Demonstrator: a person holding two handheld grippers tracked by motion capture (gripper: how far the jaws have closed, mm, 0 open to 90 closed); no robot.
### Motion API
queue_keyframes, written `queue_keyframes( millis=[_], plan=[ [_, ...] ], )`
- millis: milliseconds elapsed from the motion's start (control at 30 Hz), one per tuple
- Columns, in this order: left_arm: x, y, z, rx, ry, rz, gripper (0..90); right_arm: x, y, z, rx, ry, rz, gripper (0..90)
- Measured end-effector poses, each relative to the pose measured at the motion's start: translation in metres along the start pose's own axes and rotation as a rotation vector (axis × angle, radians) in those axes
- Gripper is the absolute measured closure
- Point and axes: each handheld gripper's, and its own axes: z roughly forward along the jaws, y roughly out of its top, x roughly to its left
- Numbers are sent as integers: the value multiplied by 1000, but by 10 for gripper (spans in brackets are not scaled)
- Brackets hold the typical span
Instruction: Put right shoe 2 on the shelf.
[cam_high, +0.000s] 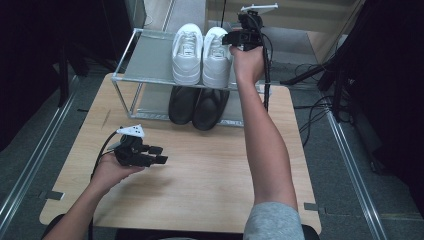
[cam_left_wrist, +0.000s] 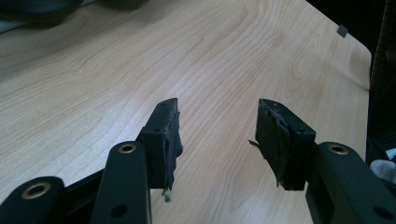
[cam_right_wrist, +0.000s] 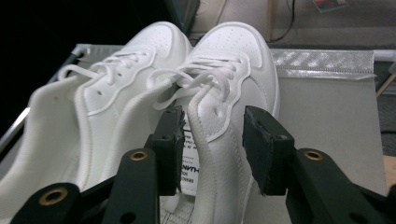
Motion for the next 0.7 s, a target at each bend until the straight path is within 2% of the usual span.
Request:
queue_keyframes(
  millis=[100, 200, 500, 600, 700],
  plan=[
    [0, 0, 0, 4, 2, 2, 499, -4, -2, -8, 7, 40, -20, 602],
    [0, 0, 0, 1, 4, -1, 498, -6, -9, -16, -14, 80, -49, 596],
    [2, 0, 0, -3, 2, -9, 495, -11, -27, -41, -28, 128, -94, 587],
    [2, 0, 1, 1, 6, -12, 493, -17, -35, -46, -34, 161, -97, 573],
    [3, 0, 1, 2, 5, -8, 491, -22, -44, -48, -30, 165, -114, 576]
  ],
)
